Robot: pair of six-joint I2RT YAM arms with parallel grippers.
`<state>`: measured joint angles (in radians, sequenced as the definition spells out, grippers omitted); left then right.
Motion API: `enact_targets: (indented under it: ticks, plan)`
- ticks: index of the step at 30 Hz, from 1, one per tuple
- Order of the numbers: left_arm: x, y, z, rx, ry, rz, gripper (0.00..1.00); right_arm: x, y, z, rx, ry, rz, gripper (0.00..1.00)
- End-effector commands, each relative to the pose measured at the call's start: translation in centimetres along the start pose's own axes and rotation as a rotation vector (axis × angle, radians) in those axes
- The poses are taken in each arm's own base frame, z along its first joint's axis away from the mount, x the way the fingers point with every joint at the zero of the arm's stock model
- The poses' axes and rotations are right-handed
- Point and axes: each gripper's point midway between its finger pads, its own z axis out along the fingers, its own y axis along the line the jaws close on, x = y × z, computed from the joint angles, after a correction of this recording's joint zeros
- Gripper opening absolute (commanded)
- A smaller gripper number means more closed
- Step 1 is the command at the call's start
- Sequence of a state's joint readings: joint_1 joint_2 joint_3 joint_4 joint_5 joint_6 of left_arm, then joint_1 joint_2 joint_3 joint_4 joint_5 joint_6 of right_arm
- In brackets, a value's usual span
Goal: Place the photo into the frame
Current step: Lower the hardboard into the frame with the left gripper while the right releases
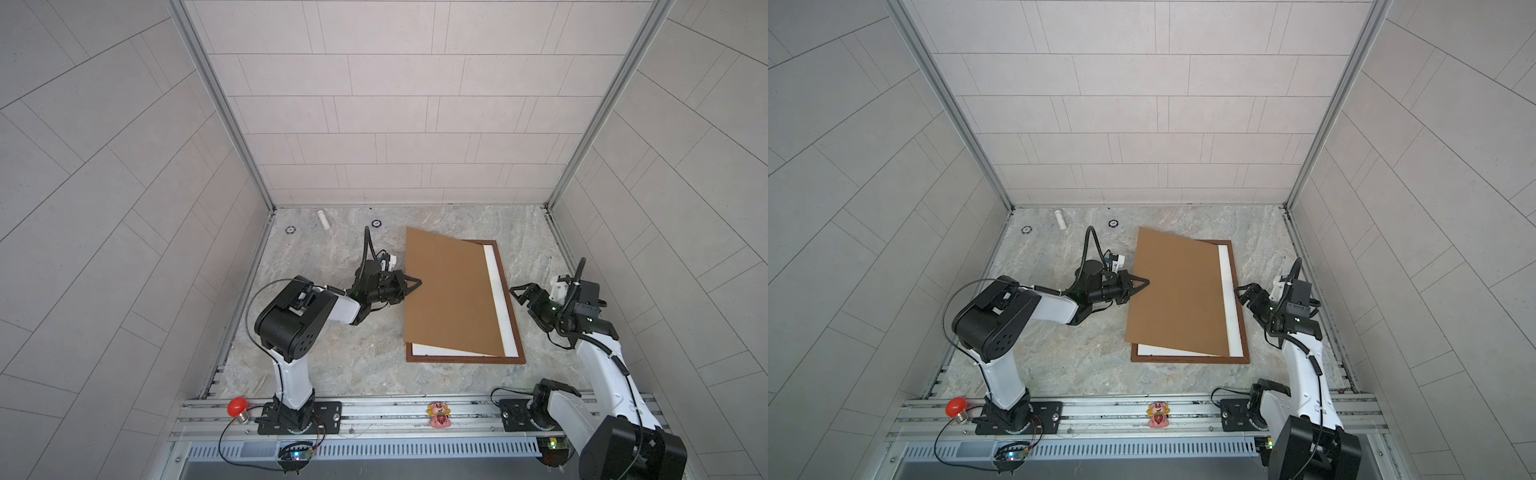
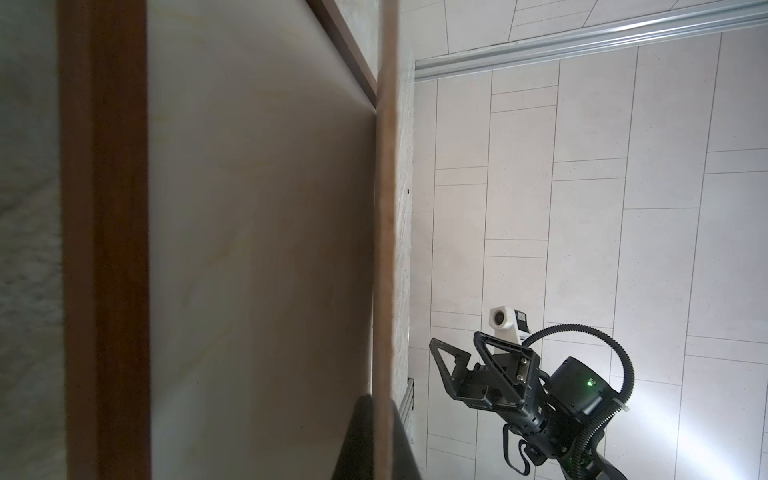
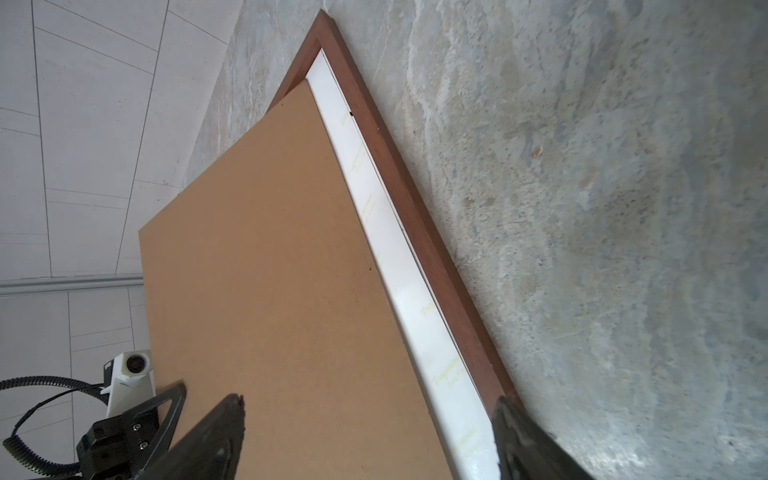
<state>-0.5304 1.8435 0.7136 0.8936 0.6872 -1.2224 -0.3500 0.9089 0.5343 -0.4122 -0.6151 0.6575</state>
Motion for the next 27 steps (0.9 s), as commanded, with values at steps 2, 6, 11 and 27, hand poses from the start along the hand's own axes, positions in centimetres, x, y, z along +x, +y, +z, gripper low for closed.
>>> enact_targets:
  ticks: [2, 6, 11, 27]
  plan:
    - [-1.3, -2.5, 0.7, 0.081, -0.055, 0.094, 0.00, 0.2, -0.9, 0.2, 0.028, -0.004, -0.018, 0.89]
    - [-0.9, -1.3, 1.4, 0.058, -0.046, 0.088, 0.00, 0.4, -1.4, 0.4, 0.046, 0.002, -0.021, 0.88]
    - [-0.5, -0.3, 1.6, 0.036, -0.036, 0.089, 0.00, 0.5, -2.3, 0.4, 0.086, -0.003, -0.040, 0.88]
    - [1.5, 3.5, 3.8, -0.138, 0.006, 0.141, 0.00, 2.8, -6.0, 3.5, 0.170, 0.122, -0.054, 0.89]
